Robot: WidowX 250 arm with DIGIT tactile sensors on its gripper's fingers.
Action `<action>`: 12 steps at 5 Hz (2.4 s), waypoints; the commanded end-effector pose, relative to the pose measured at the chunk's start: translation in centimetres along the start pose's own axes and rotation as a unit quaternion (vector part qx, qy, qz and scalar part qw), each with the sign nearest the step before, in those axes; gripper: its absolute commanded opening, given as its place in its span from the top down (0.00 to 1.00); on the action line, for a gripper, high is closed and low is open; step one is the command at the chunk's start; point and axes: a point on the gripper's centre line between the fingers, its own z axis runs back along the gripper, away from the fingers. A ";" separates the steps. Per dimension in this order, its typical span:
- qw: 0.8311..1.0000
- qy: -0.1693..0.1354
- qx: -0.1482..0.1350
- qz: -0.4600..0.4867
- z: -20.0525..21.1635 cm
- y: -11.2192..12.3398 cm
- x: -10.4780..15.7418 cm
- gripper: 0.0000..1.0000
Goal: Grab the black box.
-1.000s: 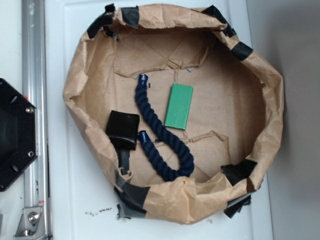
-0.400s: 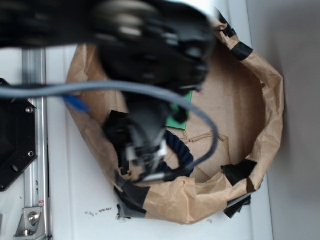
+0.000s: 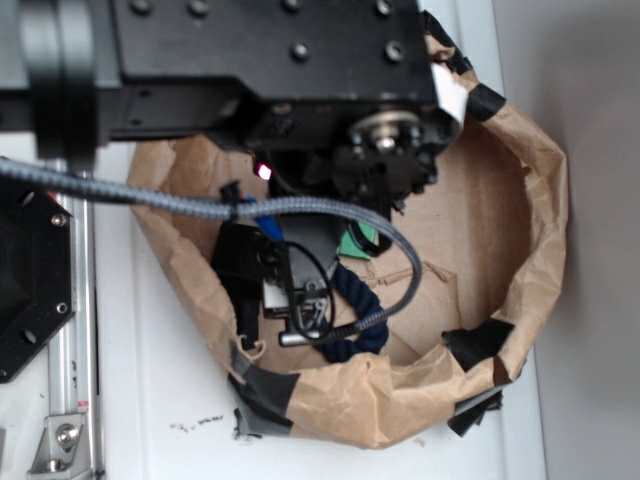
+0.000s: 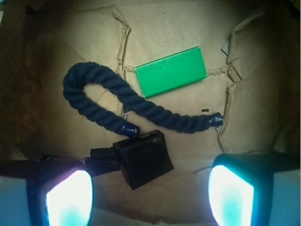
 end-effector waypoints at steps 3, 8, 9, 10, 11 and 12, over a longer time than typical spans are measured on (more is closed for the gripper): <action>0.998 0.037 0.029 0.050 -6.3 4.7 -0.2 0.00; 1.000 0.005 -0.013 -0.028 -10.7 -2.1 -0.1 0.00; 1.000 0.019 -0.010 -0.023 -12.0 -2.0 1.0 0.00; 0.999 0.020 -0.023 -0.015 -12.0 -1.6 1.7 0.00; 1.000 0.003 -0.024 0.010 -10.3 -0.5 1.9 1.00; 0.999 -0.038 -0.009 0.031 -7.1 1.3 1.5 1.00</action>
